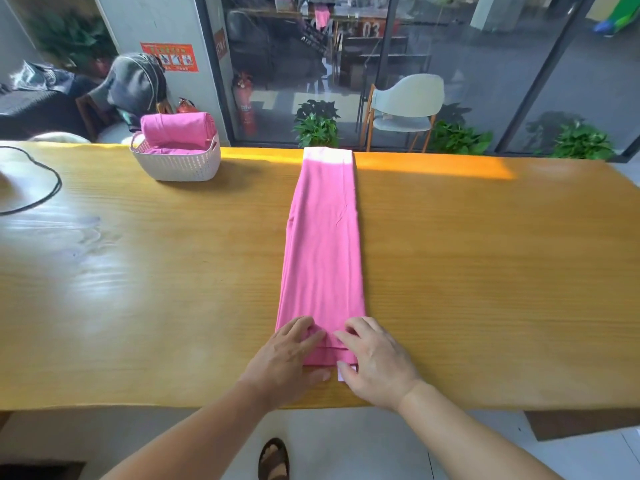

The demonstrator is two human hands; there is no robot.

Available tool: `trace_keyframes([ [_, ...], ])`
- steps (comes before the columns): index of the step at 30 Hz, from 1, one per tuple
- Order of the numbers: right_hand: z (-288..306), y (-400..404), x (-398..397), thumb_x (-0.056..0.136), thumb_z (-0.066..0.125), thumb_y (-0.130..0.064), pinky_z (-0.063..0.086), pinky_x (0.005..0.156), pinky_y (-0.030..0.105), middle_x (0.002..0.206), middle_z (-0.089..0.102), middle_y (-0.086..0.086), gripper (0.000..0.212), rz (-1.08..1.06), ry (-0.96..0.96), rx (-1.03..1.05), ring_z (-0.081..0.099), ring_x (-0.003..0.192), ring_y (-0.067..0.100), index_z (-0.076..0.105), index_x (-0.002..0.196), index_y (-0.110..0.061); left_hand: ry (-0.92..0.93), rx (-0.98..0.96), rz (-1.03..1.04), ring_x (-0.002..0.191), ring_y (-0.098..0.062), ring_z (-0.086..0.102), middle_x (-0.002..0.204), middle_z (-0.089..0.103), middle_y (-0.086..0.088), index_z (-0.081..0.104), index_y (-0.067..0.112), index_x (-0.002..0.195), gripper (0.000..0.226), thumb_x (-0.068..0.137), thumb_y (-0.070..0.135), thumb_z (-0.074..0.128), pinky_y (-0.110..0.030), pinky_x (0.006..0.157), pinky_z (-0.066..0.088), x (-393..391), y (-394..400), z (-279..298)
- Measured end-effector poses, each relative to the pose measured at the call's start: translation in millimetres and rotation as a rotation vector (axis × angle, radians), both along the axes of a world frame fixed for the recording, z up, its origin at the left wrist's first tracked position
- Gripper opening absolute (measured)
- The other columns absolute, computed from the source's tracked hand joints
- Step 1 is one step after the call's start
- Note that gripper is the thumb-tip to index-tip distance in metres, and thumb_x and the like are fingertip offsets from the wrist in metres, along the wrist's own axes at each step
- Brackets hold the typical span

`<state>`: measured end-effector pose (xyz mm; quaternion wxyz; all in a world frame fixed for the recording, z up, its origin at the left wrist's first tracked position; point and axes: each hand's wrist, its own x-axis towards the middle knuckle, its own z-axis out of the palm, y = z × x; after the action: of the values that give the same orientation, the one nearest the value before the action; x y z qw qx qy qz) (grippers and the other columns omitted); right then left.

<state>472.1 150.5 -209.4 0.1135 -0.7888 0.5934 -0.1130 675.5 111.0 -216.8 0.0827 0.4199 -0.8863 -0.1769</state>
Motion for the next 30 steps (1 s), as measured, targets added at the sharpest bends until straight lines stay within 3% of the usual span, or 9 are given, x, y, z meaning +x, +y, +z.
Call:
trace_keyframes([
  [4,8,0,-6,0.084,0.05,-0.043,0.043,0.099,0.028,0.121,0.053,-0.006,0.045,0.072,0.044,0.033,0.044,0.12,0.013,0.063,0.12,-0.02,-0.032,0.016,-0.042,0.124,-0.008,0.041,0.13,0.043,0.01,0.051,0.027,0.136,0.054,0.089,0.052,0.044,-0.027,0.103,0.043,3,-9,4],
  [6,11,-3,-7,0.084,0.047,-0.038,0.048,0.094,0.032,0.114,0.054,-0.006,0.037,0.101,0.075,0.019,0.047,0.115,0.015,0.063,0.112,-0.02,-0.072,-0.097,-0.076,0.103,-0.012,0.059,0.112,0.055,0.007,0.063,0.022,0.117,0.04,0.089,0.036,0.038,-0.03,0.081,0.056,1,-14,-1],
  [10,12,-8,-8,0.085,0.054,-0.024,0.047,0.094,0.033,0.119,0.051,-0.004,0.031,0.155,0.143,0.063,0.045,0.116,0.017,0.059,0.115,-0.02,-0.126,-0.165,-0.069,0.073,-0.016,0.062,0.087,0.058,0.005,0.065,0.019,0.088,0.019,0.078,0.012,0.05,-0.029,0.055,0.053,0,-21,-5],
  [12,10,-9,-7,0.084,0.059,-0.018,0.049,0.088,0.033,0.114,0.053,-0.003,0.028,0.172,0.18,0.057,0.049,0.11,0.018,0.059,0.111,-0.019,-0.123,-0.118,-0.004,0.074,-0.018,0.062,0.086,0.06,0.004,0.065,0.018,0.084,0.012,0.077,0.008,0.063,-0.029,0.06,0.052,-4,-25,-1],
  [16,9,-15,-3,0.068,0.074,-0.011,0.042,0.061,0.027,0.084,0.059,-0.004,0.02,0.089,0.214,-0.015,0.059,0.082,0.017,0.063,0.083,-0.021,-0.051,0.011,0.165,0.086,-0.02,0.059,0.101,0.063,0.003,0.066,0.015,0.103,0.021,0.094,0.014,0.047,-0.033,0.075,0.047,-12,-26,11],
  [19,13,-27,-1,0.088,0.052,-0.009,0.041,0.069,0.034,0.092,0.063,0.003,0.012,-0.028,0.054,0.084,0.059,0.093,0.026,0.062,0.091,-0.014,-0.017,0.032,0.187,0.085,-0.018,0.059,0.102,0.064,0.005,0.06,0.02,0.112,0.024,0.099,0.015,0.041,-0.032,0.075,0.048,-10,-26,15],
  [23,22,-43,-8,0.09,0.052,-0.024,0.051,0.076,0.036,0.094,0.07,-0.004,0.016,-0.242,-0.189,0.286,0.062,0.089,0.021,0.066,0.098,-0.026,0.024,0.066,0.146,0.092,-0.012,0.055,0.105,0.058,0.011,0.055,0.024,0.122,0.026,0.098,0.031,0.048,-0.029,0.083,0.048,-8,-23,17],
  [27,30,-55,-9,0.088,0.054,-0.022,0.052,0.077,0.035,0.093,0.07,-0.003,0.015,-0.262,-0.211,0.371,0.063,0.089,0.021,0.067,0.091,-0.027,-0.132,0.051,0.032,0.108,-0.01,0.047,0.122,0.049,0.011,0.039,0.028,0.137,0.062,0.085,0.05,0.064,-0.025,0.093,0.044,-8,-20,20],
  [30,32,-60,-10,0.088,0.057,-0.021,0.052,0.077,0.032,0.095,0.07,-0.003,0.014,-0.265,-0.212,0.413,0.063,0.09,0.019,0.068,0.091,-0.028,-0.1,-0.03,-0.005,0.101,-0.014,0.052,0.116,0.05,0.009,0.043,0.026,0.128,0.044,0.09,0.037,0.062,-0.029,0.087,0.049,-7,-28,10],
])
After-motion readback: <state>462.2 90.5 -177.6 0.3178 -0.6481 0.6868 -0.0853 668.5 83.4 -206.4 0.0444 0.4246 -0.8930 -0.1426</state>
